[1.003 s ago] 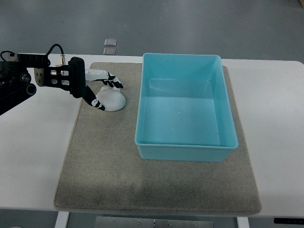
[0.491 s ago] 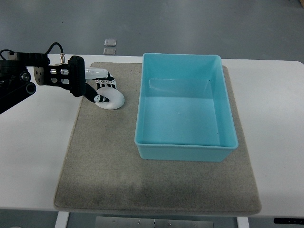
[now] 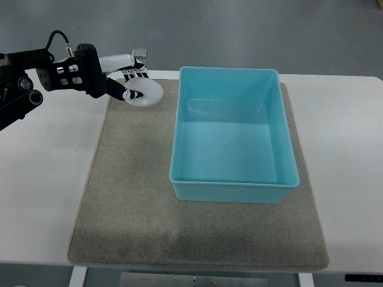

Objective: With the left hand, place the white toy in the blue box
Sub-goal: 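Lift the toy and carry it with the left hand over the blue box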

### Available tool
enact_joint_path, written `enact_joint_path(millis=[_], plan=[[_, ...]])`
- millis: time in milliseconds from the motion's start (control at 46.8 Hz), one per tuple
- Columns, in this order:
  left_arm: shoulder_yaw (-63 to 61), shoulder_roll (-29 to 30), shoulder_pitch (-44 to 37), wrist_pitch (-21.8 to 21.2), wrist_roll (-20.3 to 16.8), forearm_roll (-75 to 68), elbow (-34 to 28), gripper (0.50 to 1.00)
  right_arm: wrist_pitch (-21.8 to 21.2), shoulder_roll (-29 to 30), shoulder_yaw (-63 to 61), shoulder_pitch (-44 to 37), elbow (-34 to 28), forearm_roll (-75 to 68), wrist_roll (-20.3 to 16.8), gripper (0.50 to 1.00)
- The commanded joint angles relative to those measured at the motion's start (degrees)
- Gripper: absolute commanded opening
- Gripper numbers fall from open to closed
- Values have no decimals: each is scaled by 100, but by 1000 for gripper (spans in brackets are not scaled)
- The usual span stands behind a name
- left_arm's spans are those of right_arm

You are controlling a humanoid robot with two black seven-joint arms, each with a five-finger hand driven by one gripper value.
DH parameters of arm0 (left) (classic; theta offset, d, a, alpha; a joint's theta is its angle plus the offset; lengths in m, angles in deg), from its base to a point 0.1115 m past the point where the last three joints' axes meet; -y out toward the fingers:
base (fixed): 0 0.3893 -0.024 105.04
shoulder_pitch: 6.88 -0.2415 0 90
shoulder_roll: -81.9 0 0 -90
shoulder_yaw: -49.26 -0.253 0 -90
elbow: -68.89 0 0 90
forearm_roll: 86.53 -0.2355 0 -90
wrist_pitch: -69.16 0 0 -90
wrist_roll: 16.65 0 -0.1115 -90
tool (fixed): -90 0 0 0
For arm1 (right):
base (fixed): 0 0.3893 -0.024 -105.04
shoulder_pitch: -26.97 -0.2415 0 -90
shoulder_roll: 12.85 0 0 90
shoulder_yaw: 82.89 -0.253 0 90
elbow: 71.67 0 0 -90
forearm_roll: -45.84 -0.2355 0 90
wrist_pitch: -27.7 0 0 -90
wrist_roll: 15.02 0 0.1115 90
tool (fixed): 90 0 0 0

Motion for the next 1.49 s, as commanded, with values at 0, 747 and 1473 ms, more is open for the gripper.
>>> enact_joint_path(millis=[0,747,1473], plan=[[85,-11,6,-191,0,453,1,500,0,0,-1,0,0,0,0,936],[472,-582,-46,-719,-115,2836,1064,500,0,0,7,0,0,0,0,936],[-222,-1374,-451,-798,-115,2687,853,505,0,0,7,0,0,0,0,936]])
